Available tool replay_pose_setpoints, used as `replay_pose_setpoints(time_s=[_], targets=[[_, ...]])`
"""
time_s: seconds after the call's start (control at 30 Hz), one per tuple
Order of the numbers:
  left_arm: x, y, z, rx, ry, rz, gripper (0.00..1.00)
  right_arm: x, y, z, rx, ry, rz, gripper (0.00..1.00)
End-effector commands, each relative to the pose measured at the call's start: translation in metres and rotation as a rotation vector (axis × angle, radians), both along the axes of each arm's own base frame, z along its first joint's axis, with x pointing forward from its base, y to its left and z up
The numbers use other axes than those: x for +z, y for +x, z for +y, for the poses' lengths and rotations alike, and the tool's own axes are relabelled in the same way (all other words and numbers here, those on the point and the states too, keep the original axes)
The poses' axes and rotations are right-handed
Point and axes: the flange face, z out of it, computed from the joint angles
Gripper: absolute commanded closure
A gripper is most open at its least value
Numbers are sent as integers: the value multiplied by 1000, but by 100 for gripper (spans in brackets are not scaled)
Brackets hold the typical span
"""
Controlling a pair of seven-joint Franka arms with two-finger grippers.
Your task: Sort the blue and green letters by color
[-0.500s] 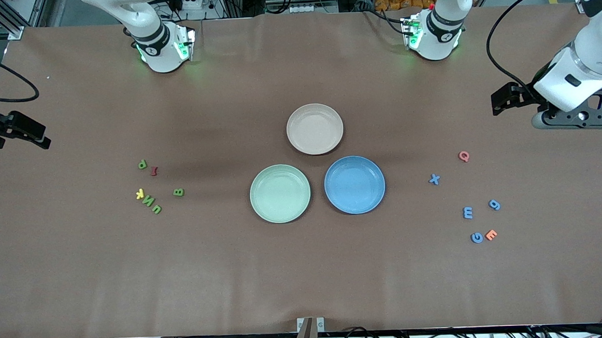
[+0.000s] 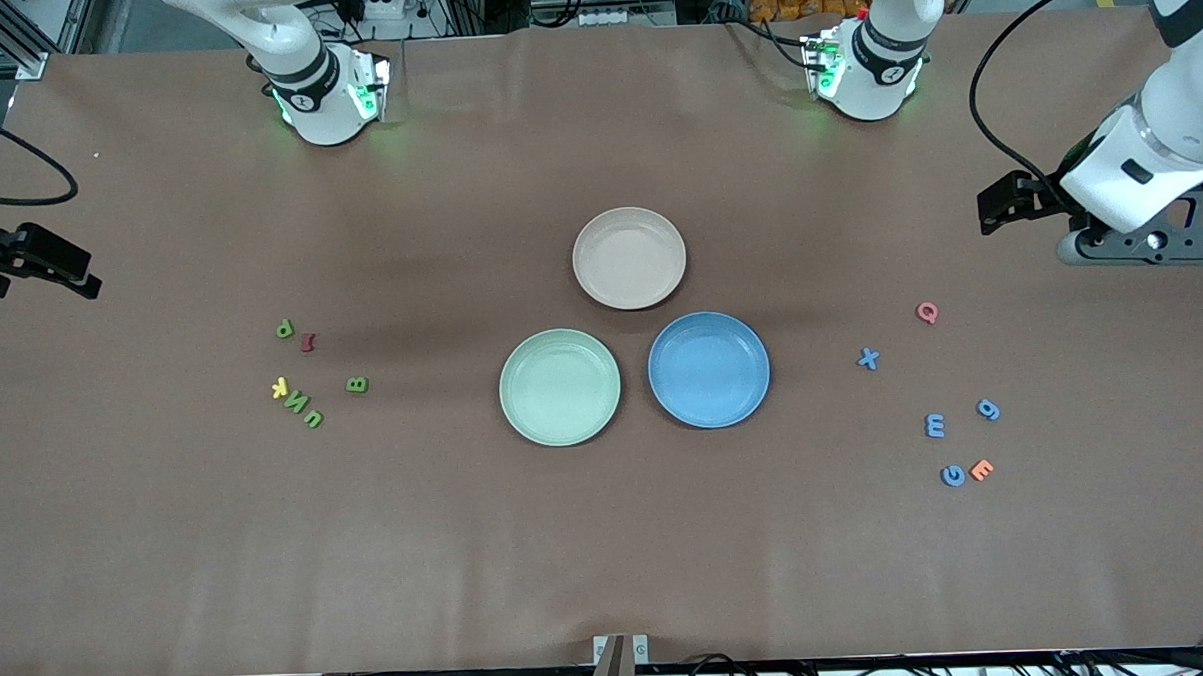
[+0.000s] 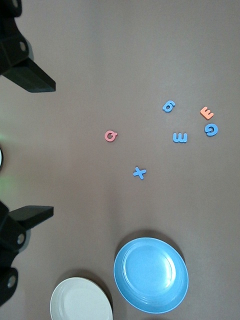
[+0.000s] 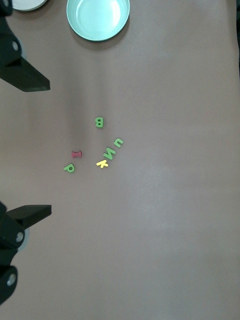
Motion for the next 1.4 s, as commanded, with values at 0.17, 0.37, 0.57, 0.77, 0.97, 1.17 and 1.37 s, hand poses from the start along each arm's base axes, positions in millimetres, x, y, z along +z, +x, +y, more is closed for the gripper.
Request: replay_pose_setpoints(time_s=[0.17,0.37,0.57,0.77,0.97,1.17,1.37], targets=[[-1,-1,-7,16,-13,15,0,1,4,-2,-15,-16,-1,0],[-2,1,1,21,-15,16,0,1,4,-2,-15,-16,-3,0],[-11,5,10,29,-11,30,0,0,4,-4,-18,-16,0,0],[-37,22,18,43,-19,48,0,-5,7,-4,-18,-16,8,0],[-68,41,35,69,-29,52,0,-9,9,-3,-17,-17,14,0],[-92,55,56,80,-39,53,0,-10,11,-1,-13,-15,11,0],[-134,71,64,74,-19,54,0,-9,13,7,2,-16,-6,0]])
